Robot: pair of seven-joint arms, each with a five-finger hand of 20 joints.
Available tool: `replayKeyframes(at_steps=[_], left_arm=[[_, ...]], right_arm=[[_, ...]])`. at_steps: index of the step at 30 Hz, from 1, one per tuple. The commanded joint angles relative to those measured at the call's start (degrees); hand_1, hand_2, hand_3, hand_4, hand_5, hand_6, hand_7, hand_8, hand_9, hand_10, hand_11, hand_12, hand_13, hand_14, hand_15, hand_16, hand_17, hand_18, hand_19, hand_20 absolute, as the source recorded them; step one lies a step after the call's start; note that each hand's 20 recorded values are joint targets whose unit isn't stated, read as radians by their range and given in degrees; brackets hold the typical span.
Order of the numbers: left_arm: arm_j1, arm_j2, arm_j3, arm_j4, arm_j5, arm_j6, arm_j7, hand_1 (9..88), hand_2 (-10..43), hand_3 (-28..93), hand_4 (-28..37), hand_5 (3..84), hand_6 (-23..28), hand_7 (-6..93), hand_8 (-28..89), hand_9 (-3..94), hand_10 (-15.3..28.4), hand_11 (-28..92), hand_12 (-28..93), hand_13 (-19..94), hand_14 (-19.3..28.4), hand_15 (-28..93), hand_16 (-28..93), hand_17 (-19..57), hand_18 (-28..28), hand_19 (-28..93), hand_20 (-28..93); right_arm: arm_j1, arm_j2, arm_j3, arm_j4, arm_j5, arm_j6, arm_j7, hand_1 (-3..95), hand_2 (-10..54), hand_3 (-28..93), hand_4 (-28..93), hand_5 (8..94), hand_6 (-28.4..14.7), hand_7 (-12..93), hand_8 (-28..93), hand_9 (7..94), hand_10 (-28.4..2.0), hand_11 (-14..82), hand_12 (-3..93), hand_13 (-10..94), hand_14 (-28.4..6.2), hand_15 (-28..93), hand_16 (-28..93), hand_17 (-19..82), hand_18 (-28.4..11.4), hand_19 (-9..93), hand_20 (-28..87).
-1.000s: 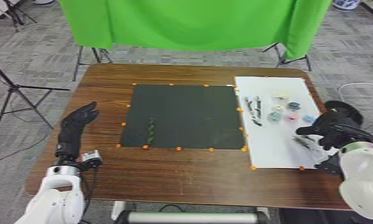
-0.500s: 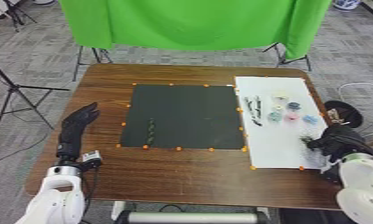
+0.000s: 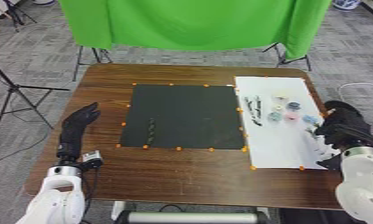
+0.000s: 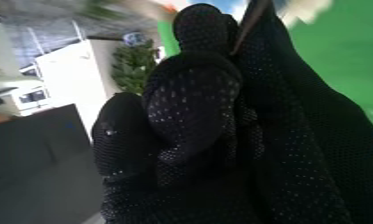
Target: Arrange flowers
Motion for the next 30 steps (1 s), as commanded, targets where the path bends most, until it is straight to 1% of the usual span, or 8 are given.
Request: replayKeyframes(at_steps=[1, 5, 9, 10, 12, 14, 23, 30], left_arm=[[1.42, -0.27, -0.19, -0.4, 0.12, -0.5, -0.81, 16.9, -5.1, 74, -28.3, 44.3, 0.0, 15.6, -10, 45.0, 12.9, 17, 9, 33, 14.0, 13, -1, 3.6, 10.0, 3, 14], [1.8, -0.11, -0.59, -0.69, 0.15, -0.54, -1.04, 16.9, -5.2, 74, -28.3, 44.2, 0.0, 15.5, -10, 45.0, 12.9, 17, 9, 33, 14.0, 13, -1, 3.6, 10.0, 3, 14], [1.84, 0.03, -0.61, -0.81, 0.15, -0.52, -1.01, 16.8, -5.3, 74, -28.3, 44.2, -0.1, 15.5, -10, 45.0, 12.9, 17, 9, 33, 14.0, 14, -1, 3.6, 10.1, 3, 14], [2.14, 0.01, -0.73, -1.02, 0.17, -0.44, -1.07, 16.8, -5.4, 74, -28.3, 44.2, -0.1, 15.6, -10, 45.0, 12.9, 17, 9, 33, 14.0, 13, -1, 3.6, 10.1, 3, 14], [1.53, -0.07, -0.47, -0.69, 0.27, -0.79, -1.1, 16.8, -5.4, 74, -28.3, 44.2, -0.1, 15.6, -10, 45.0, 12.9, 17, 9, 33, 14.0, 14, -1, 3.5, 10.1, 3, 14], [1.46, 0.11, -0.45, -0.76, 0.48, -0.89, -1.2, 17.0, -5.4, 74, -28.3, 44.2, -0.1, 15.6, -10, 45.0, 12.9, 17, 9, 33, 14.0, 13, -1, 3.5, 10.1, 3, 14], [1.37, 0.18, -0.4, -0.63, 0.46, -1.29, -1.5, 17.0, -5.7, 74, -28.3, 44.1, -0.2, 15.6, -10, 45.0, 12.9, 17, 9, 33, 14.0, 13, -1, 3.5, 10.1, 3, 14], [0.66, 0.06, 0.14, -0.16, 0.53, -1.88, -1.57, 17.0, -5.9, 75, -28.3, 44.1, 0.0, 15.4, -10, 45.0, 13.0, 17, 9, 33, 14.1, 13, -1, 3.5, 10.1, 3, 14]], right_arm=[[11.99, 2.48, -6.02, -4.25, 5.33, -0.92, -0.63, 51.8, -9.1, 65, -15, 76.7, -0.5, 27, 12, 88.7, -10.6, 22.3, 24.1, 94, -2.3, 50, 27, 67, -8.9, 93, 33], [23.67, 0.86, -15.68, -4.49, 8.39, -0.75, -0.72, 51.8, -9.4, 66, -14, 77.9, -0.9, 26, 11, 89.0, -10.8, 21.5, 24.8, 94, -2.3, 50, 27, 67, -8.8, 93, 33], [35.4, -2.8, -27.47, -3.19, 9.05, -0.75, -1.25, 51.7, -9.5, 66, -13, 78.3, -1.0, 26, 11, 89.0, -11.0, 21.1, 25.1, 94, -2.3, 50, 27, 67, -8.7, 93, 33], [37.92, -3.92, -30.27, -2.52, 9.24, -0.69, -2.19, 51.8, -9.5, 65, -13, 78.4, -1.0, 26, 11, 88.9, -11.2, 20.9, 25.0, 94, -2.3, 50, 27, 67, -8.7, 93, 33], [42.37, -5.45, -35.18, -2.05, 9.19, -1.14, -2.7, 51.9, -9.5, 65, -13, 78.5, -1.1, 26, 11, 88.9, -11.3, 20.7, 25.0, 94, -2.4, 50, 27, 67, -8.6, 93, 33], [45.7, -8.01, -39.04, -1.06, 8.59, -1.1, -2.91, 51.9, -9.5, 65, -13, 78.6, -1.1, 26, 11, 88.9, -11.2, 20.5, 25.1, 94, -2.4, 50, 27, 68, -8.5, 93, 33], [53.48, -18.42, -50.45, 4.44, 7.49, -1.31, -2.41, 51.7, -9.5, 66, -13, 78.8, -1.1, 25, 11, 89.0, -11.1, 20.0, 25.6, 94, -2.4, 50, 26, 68, -8.4, 93, 33], [53.27, -25.09, -53.99, 10.75, 5.72, -1.38, -1.09, 51.7, -9.5, 66, -13, 79.0, -1.1, 25, 11, 89.1, -11.5, 19.7, 25.9, 94, -2.5, 50, 26, 68, -8.3, 93, 33]])
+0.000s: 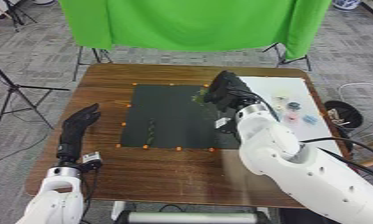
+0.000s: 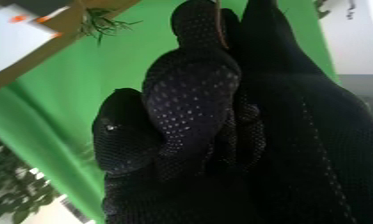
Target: Arrange flowers
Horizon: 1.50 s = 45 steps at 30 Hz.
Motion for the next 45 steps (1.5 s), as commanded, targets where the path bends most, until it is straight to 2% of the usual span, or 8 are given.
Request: replayKeyframes(at_steps=[1, 4, 5, 16, 26, 29, 31, 45], left_arm=[[-0.28, -0.12, 0.74, 0.63, 0.38, -1.3, -0.71, 16.9, -5.9, 75, -28.3, 44.2, 0.0, 15.4, -10, 45.0, 13.0, 17, 9, 33, 14.1, 13, -1, 3.5, 10.1, 3, 14], [-0.41, -0.1, 0.9, 0.78, 0.43, -1.57, -0.95, 16.9, -5.9, 75, -28.3, 44.2, 0.0, 15.4, -10, 45.1, 12.9, 17, 9, 33, 14.2, 14, -1, 3.5, 10.1, 3, 14], [-0.83, -0.11, 1.08, 1.09, 0.45, -1.89, -0.97, 16.9, -5.9, 75, -28.3, 44.2, 0.0, 15.4, -10, 45.1, 12.9, 17, 9, 33, 14.2, 14, -1, 3.5, 10.1, 3, 14], [-1.88, 0.13, 2.04, 1.62, 0.72, -2.68, -1.28, 17.7, -6.4, 75, -28.3, 44.2, 0.0, 15.4, -10, 45.2, 12.9, 17, 9, 33, 14.5, 14, -1, 3.5, 10.2, 3, 14], [-2.04, 0.09, 2.52, 1.61, 0.58, -2.38, -0.98, 18.0, -6.7, 75, -28.3, 44.2, 0.0, 15.2, -10, 45.1, 12.9, 17, 9, 33, 14.6, 14, -1, 3.4, 10.2, 3, 14], [-2.85, 0.09, 3.02, 2.01, 0.71, -2.75, -1.05, 18.1, -6.7, 75, -28.3, 44.2, 0.0, 15.3, -9, 45.1, 12.8, 17, 9, 33, 14.6, 14, -1, 3.4, 10.2, 3, 14], [-2.86, 0.09, 3.07, 1.98, 0.68, -2.71, -1.01, 18.2, -6.6, 75, -28.3, 44.2, 0.0, 15.3, -9, 45.1, 12.8, 17, 9, 34, 14.6, 14, -1, 3.4, 10.2, 3, 14], [-2.95, -0.06, 3.22, 2.04, 0.66, -2.74, -0.96, 18.5, -6.3, 75, -28.3, 44.1, 0.0, 15.2, -9, 45.2, 12.9, 17, 9, 34, 14.7, 14, -1, 3.4, 10.3, 3, 14]], right_arm=[[-0.5, -8.42, -2.82, 5.68, -2.5, -0.48, 1.01, 51.7, -9.5, 66, -13, 79.0, -1.1, 25, 11, 89.1, -11.7, 19.8, 25.8, 94, -2.5, 50, 26, 68, -8.3, 93, 33], [-0.84, -10.5, -3.23, 7.87, -1.56, -0.01, 1.79, 51.8, -9.5, 66, -13, 79.1, -1.2, 25, 11, 89.1, -12.1, 20.0, 25.4, 94, -2.6, 50, 26, 68, -8.3, 93, 33], [-0.87, -10.93, -3.45, 8.2, -1.03, 0.82, 2.19, 51.8, -9.5, 65, -13, 79.2, -1.2, 25, 11, 89.2, -12.1, 20.1, 25.2, 94, -2.6, 50, 26, 68, -8.3, 93, 33], [-0.28, -15.15, -5.46, 11.42, 4.31, 5.85, 3.66, 52.4, -9.5, 64, -13, 80.3, -0.7, 23, 9, 90.0, -11.6, 16.8, 20.9, 94, -3.0, 50, 25, 68, -8.4, 93, 31], [1.23, -17.09, -6.98, 13.08, 9.38, 10.15, 4.86, 53.1, -9.5, 63, -14, 80.7, -0.4, 21, 9, 90.3, -11.0, 13.4, 20.1, 94, -3.3, 48, 22, 69, -7.9, 92, 28], [1.52, -17.32, -7.21, 13.65, 10.01, 11.18, 5.04, 53.3, -9.5, 63, -14, 80.5, -0.2, 21, 9, 90.2, -11.0, 13.0, 19.8, 94, -3.4, 47, 22, 69, -7.7, 91, 27], [1.77, -17.55, -7.54, 13.77, 11.61, 12.45, 5.34, 53.2, -9.5, 63, -14, 80.2, -0.2, 20, 9, 89.9, -11.1, 12.7, 19.3, 94, -3.6, 47, 21, 69, -7.5, 91, 26], [1.22, -18.09, -8.56, 13.77, 14.33, 12.44, 5.94, 52.3, -4.2, 62, -16, 78.7, -0.7, 15, 8, 87.8, -11.5, 14.0, 13.4, 94, -4.6, 45, 20, 70, -7.3, 89, 24]])
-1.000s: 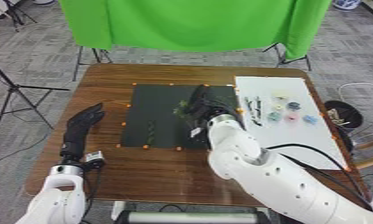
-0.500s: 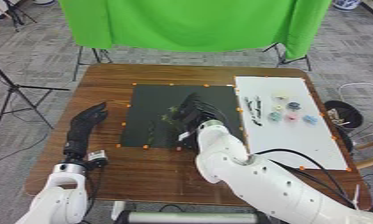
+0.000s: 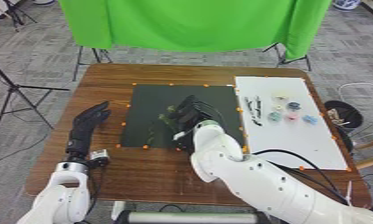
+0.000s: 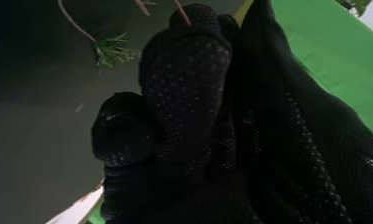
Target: Arrange flowers
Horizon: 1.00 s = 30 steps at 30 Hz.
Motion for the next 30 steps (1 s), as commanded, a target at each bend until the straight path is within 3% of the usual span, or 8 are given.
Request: replayKeyframes(at_steps=[1, 13, 30], left_arm=[[0.36, -0.34, 0.2, 0.52, 0.16, -0.63, -0.28, 18.5, -6.3, 75, -28.3, 44.1, 0.0, 15.2, -9, 45.2, 12.9, 17, 9, 34, 14.7, 14, -1, 3.4, 10.3, 3, 14], [0.16, -0.52, 0.24, 0.69, 0.27, -0.81, -0.4, 18.7, -6.6, 75, -28.3, 44.1, 0.0, 15.3, -9, 45.2, 12.9, 17, 9, 34, 14.7, 14, -1, 3.4, 10.3, 3, 14], [0.87, -0.59, -0.26, 0.28, 0.19, -0.65, -0.39, 20.0, -7.0, 75, -27.9, 44.2, 0.0, 15.4, -10, 45.2, 12.8, 17, 9, 34, 14.7, 14, -1, 3.3, 10.4, 3, 14]], right_arm=[[-0.37, -0.75, -0.35, -0.04, 0.47, 0.3, 0.64, 52.2, -4.1, 62, -16, 78.7, -0.7, 15, 8, 87.7, -11.5, 14.0, 13.2, 94, -4.7, 45, 20, 70, -7.2, 88, 24], [-0.94, -0.91, 0.3, 0.49, 0.86, -0.42, 0.42, 49.5, -5.4, 63, -14, 77.6, -1.1, 15, 7, 86.0, -12.3, 14.0, 12.4, 94, -4.7, 44, 20, 70, -7.5, 87, 25], [-0.63, 0.81, -0.84, -0.17, 0.75, -1.48, -0.91, 48.4, -6.6, 62, -13, 76.1, -1.1, 16, 7, 84.4, -12.5, 14.7, 13.3, 94, -4.5, 43, 22, 69, -7.9, 87, 26]])
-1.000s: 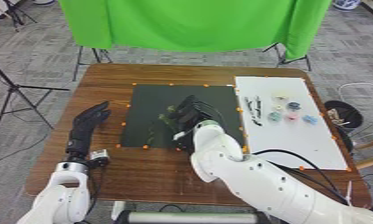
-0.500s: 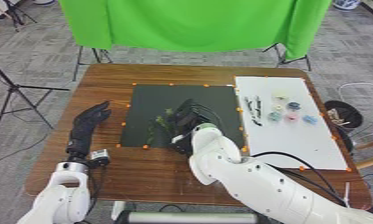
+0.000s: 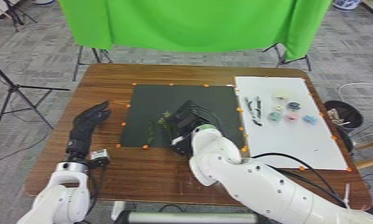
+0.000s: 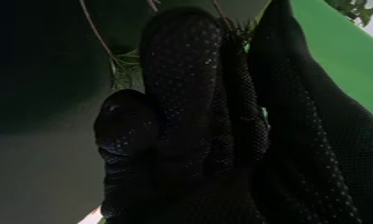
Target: Arrange flowers
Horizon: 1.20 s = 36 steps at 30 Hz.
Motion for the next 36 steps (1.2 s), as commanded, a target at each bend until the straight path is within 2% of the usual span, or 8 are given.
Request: replayKeyframes(at_steps=[1, 7, 25, 30, 36], left_arm=[[0.85, -0.43, -0.15, 0.2, 0.23, -0.48, -0.5, 20.0, -7.1, 75, -27.9, 44.2, 0.0, 15.4, -10, 45.2, 12.9, 17, 9, 34, 14.7, 14, -1, 3.3, 10.4, 3, 14], [0.7, -0.41, -0.04, 0.35, 0.29, -0.67, -0.69, 20.1, -7.1, 75, -28.0, 44.2, 0.1, 15.4, -10, 45.3, 12.9, 17, 9, 34, 14.8, 15, -1, 3.3, 10.4, 3, 14], [1.54, -0.51, -0.47, 0.01, 0.32, -0.76, -0.92, 20.1, -7.2, 76, -28.0, 44.3, 0.1, 15.3, -10, 45.4, 12.9, 17, 9, 34, 14.7, 15, -1, 3.4, 10.3, 3, 14], [0.82, -0.52, -0.1, 0.36, 0.4, -1.0, -0.71, 20.0, -7.2, 76, -28.0, 44.3, 0.0, 15.4, -10, 45.4, 12.9, 17, 9, 34, 14.8, 15, -1, 3.4, 10.3, 3, 14], [0.76, -0.54, -0.11, 0.31, 0.28, -0.83, -0.44, 20.0, -7.3, 76, -27.8, 44.3, -0.1, 15.6, -10, 45.4, 12.9, 17, 9, 34, 14.9, 15, -1, 3.4, 10.3, 3, 14]], right_arm=[[0.4, 1.07, -0.6, -0.36, -0.27, -0.09, -0.69, 48.4, -6.6, 62, -13, 76.1, -1.1, 16, 7, 84.4, -12.5, 14.7, 13.4, 94, -4.5, 43, 22, 69, -7.9, 87, 26], [1.4, 2.19, -0.42, -0.26, 0.13, -0.89, -1.31, 48.5, -6.6, 62, -13, 75.9, -1.0, 16, 7, 84.2, -12.7, 14.6, 13.5, 94, -4.5, 43, 23, 69, -8.1, 88, 26], [1.24, 3.39, -0.14, -1.0, 0.48, -1.86, -1.76, 48.0, -6.6, 63, -13, 75.6, -0.7, 16, 7, 83.9, -12.8, 14.7, 13.9, 94, -4.3, 43, 24, 69, -8.3, 88, 27], [1.69, 3.8, -0.26, -1.44, 1.57, -3.48, -2.27, 39.6, -9.2, 67, -12, 72.4, -1.0, 17, 3, 82.0, -12.9, 14.9, 14.3, 94, -4.5, 42, 25, 68, -8.4, 88, 27], [2.04, 4.25, -0.25, -1.44, 1.78, -4.54, -2.73, 35.9, -9.5, 69, -11, 71.0, -0.7, 18, -5, 80.3, -13.1, 14.7, 14.4, 94, -4.9, 40, 26, 67, -8.9, 89, 28]])
